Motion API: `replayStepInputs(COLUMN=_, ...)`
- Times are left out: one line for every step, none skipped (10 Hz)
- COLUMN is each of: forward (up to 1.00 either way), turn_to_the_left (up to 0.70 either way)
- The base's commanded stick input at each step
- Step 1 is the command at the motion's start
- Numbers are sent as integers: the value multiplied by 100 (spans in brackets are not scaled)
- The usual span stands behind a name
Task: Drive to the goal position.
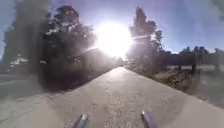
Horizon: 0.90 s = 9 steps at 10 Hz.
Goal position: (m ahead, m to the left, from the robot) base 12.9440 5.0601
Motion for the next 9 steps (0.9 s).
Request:
replayStepInputs(forward=95, turn_to_the_left=0)
replayStepInputs(forward=95, turn_to_the_left=0)
replayStepInputs(forward=96, turn_to_the_left=0)
replayStepInputs(forward=95, turn_to_the_left=-7)
replayStepInputs(forward=95, turn_to_the_left=-25)
replayStepInputs(forward=95, turn_to_the_left=-25)
replayStepInputs(forward=96, turn_to_the_left=-21)
replayStepInputs(forward=96, turn_to_the_left=-13)
replayStepInputs(forward=95, turn_to_the_left=-1)
